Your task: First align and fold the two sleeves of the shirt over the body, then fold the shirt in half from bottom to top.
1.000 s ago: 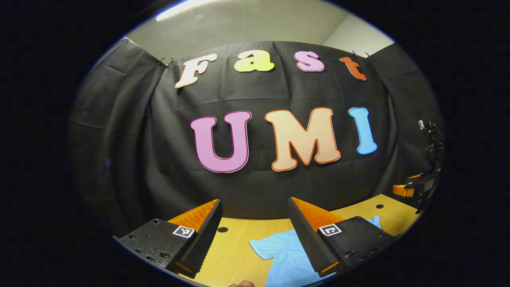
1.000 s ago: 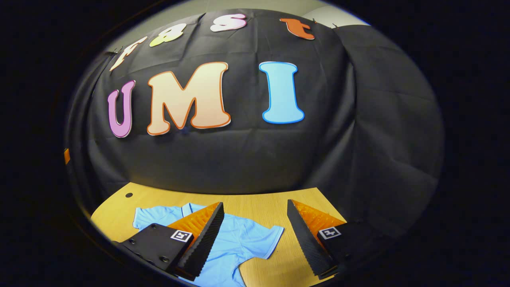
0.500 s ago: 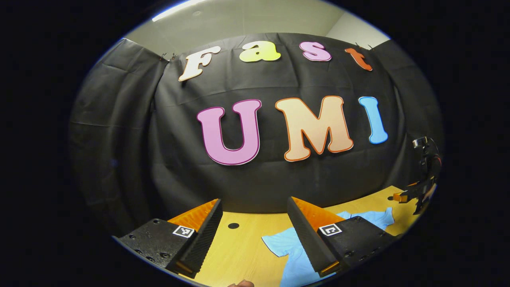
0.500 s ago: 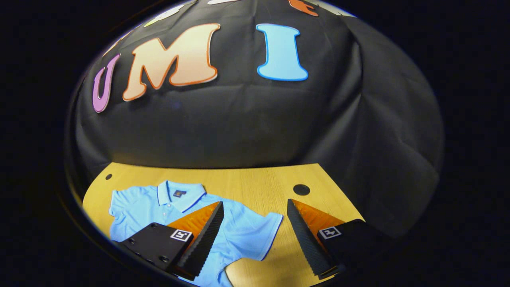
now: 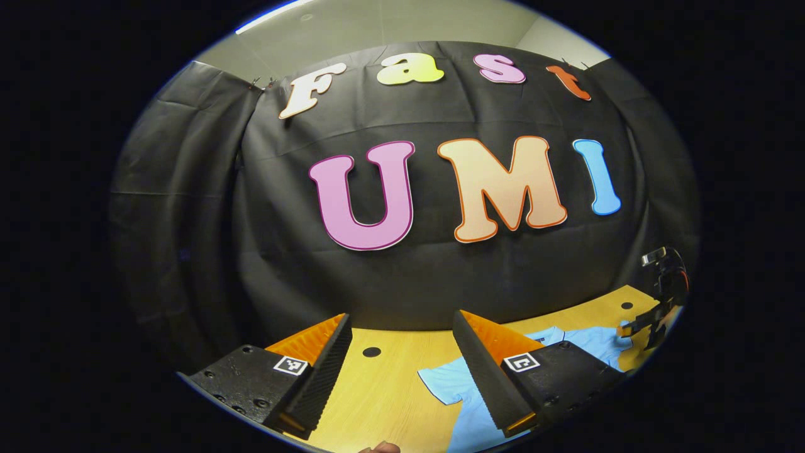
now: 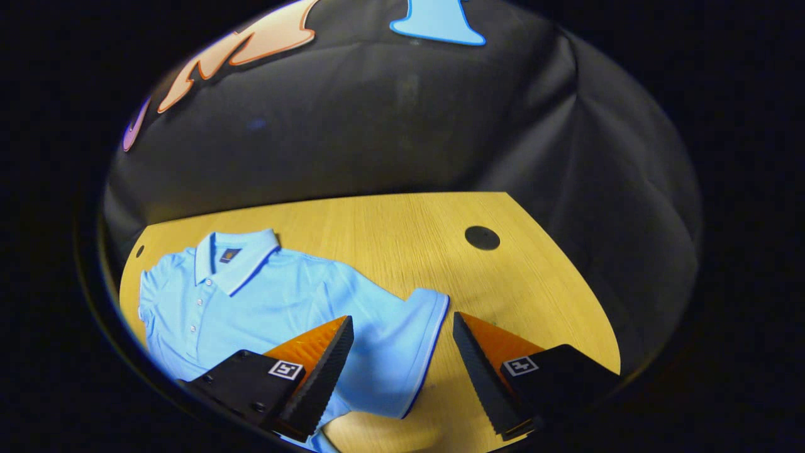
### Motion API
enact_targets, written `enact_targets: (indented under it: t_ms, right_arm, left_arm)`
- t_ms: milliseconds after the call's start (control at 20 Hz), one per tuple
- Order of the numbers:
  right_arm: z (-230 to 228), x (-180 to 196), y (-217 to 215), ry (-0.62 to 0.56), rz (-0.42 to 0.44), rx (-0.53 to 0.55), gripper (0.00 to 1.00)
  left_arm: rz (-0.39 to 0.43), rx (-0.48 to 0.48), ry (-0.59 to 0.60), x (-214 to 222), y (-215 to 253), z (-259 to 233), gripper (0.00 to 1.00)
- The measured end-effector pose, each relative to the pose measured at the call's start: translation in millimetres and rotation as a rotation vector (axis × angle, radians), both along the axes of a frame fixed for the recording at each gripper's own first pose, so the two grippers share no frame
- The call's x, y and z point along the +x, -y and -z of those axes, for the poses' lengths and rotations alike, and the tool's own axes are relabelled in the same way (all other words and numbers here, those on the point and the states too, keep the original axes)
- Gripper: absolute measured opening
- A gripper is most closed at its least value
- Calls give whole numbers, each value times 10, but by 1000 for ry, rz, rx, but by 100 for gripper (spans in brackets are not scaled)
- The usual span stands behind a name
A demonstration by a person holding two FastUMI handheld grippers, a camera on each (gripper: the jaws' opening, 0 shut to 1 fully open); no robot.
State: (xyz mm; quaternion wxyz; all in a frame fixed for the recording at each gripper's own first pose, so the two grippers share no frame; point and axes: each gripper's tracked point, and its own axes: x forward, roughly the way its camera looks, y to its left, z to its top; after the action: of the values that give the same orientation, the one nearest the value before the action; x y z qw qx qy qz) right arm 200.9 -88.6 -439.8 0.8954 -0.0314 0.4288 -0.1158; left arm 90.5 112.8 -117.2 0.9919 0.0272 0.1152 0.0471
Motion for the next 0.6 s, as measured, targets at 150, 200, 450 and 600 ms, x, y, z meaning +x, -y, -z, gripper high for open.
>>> enact_targets:
  t_ms: [150,200,450,600]
  right_arm:
    - [176,-50,-8,-51,11,25,99]
    - [200,-78,-38,-65,8,45,97]
    - [220,-38,-237,-60,-2,134,41]
    - [131,-1,-419,-42,-11,206,7]
  left_arm:
    - [-2,-17,-19,32,18,84,96]
    - [-2,-20,-24,42,32,109,100]
    - [0,-33,-35,91,50,173,97]
    - [-2,-47,-43,68,48,204,96]
